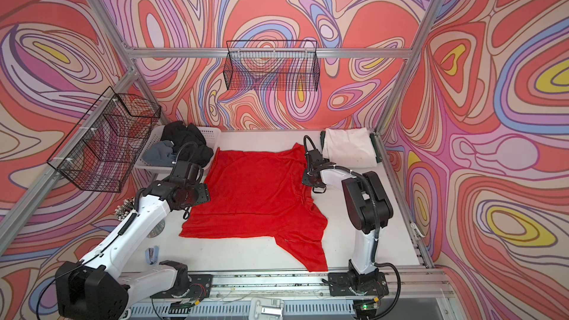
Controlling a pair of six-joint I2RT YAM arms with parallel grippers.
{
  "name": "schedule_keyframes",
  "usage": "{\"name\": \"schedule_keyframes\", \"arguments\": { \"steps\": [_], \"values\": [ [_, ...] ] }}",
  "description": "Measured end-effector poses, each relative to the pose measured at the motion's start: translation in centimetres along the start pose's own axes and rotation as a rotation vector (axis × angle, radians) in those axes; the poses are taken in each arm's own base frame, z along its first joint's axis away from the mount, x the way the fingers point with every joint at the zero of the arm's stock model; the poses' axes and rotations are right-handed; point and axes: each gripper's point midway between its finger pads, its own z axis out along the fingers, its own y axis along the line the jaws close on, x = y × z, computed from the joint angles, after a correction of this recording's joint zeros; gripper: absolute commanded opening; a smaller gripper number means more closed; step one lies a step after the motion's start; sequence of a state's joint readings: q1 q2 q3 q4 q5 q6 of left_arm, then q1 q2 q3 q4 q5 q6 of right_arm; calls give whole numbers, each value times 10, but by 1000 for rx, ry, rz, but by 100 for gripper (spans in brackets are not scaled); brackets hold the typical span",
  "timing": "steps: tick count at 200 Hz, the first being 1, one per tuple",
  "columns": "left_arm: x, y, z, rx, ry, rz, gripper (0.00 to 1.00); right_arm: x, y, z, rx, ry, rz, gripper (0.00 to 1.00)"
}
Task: Fold and stack the t-shirts
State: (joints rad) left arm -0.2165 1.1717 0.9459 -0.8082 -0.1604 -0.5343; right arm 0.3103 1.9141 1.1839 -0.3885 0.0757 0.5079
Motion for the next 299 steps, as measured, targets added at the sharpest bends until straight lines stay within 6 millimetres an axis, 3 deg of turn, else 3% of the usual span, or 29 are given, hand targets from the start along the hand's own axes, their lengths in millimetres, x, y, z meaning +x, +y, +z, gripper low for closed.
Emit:
{"name": "schedule_keyframes", "arguments": {
  "steps": [31,65,91,146,172,207,225,237,263,276,299],
  "values": [
    [3,2,1,-4,5,2,72,-9,-17,-8,100,-3,-42,0],
    [3,2,1,-4,4,8,72,-57,-32,-24,182,-72,-76,0],
    [2,3,1,-9,1,8,72,-80,-45,-22,251,-97,-96,0],
    [0,4,-2,-9,-16,5,73,-72,-68,12,344,-10,-143,0],
    [0,4,-3,-8,-17,5,73,-68,-79,12,362,5,-132,0],
    [-6,-3,-3,15,-20,3,74,-62,-112,4,408,22,-86,0],
    [-14,-11,-3,36,-25,3,75,-60,-120,1,414,36,-67,35],
    [-21,-18,-3,52,-30,6,76,-60,-118,-1,393,39,-53,55],
    [-42,-37,-1,92,-54,14,79,-73,-95,-22,278,9,-28,59],
    [-54,-50,5,111,-61,22,79,-94,-75,-36,196,-37,-17,60],
    [-82,-75,24,130,-64,30,79,-149,-32,-60,33,-152,-5,60]
  ]
}}
